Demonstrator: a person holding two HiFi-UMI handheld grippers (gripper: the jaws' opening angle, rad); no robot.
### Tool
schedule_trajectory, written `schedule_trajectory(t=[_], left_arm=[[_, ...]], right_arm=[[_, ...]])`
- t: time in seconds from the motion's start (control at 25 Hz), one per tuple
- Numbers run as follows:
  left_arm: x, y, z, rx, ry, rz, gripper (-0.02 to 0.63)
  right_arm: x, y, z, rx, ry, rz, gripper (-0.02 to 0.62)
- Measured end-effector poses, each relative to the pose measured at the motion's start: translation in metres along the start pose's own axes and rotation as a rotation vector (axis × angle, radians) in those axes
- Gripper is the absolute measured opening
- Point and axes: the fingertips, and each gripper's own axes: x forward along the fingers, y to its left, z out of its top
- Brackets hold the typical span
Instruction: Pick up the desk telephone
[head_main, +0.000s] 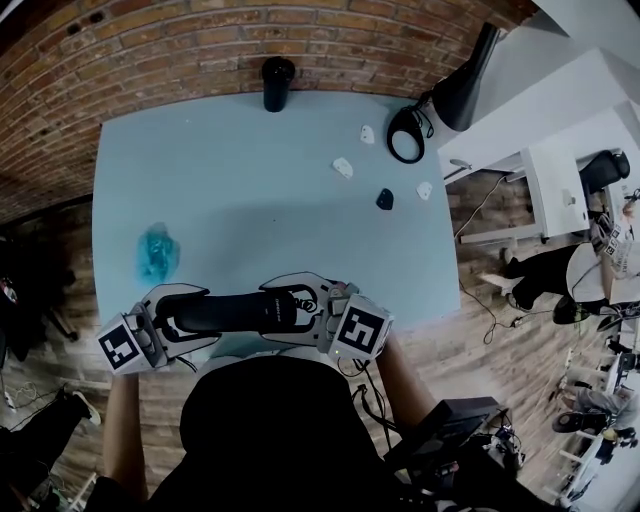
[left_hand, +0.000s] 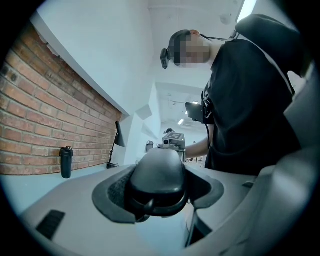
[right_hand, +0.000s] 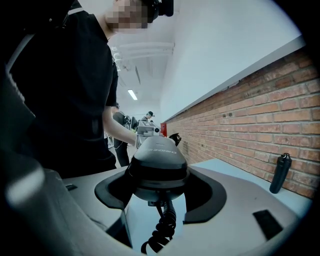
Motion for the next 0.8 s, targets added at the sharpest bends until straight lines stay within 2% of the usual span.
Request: schedule_trajectory(t=[0.8], left_arm=[[-0.005, -0.024, -0.037, -0.040, 0.069, 0.017, 0.295]], right_arm=[[0.011, 0.028, -0.038, 0.015, 0.081, 0.005, 0.288]])
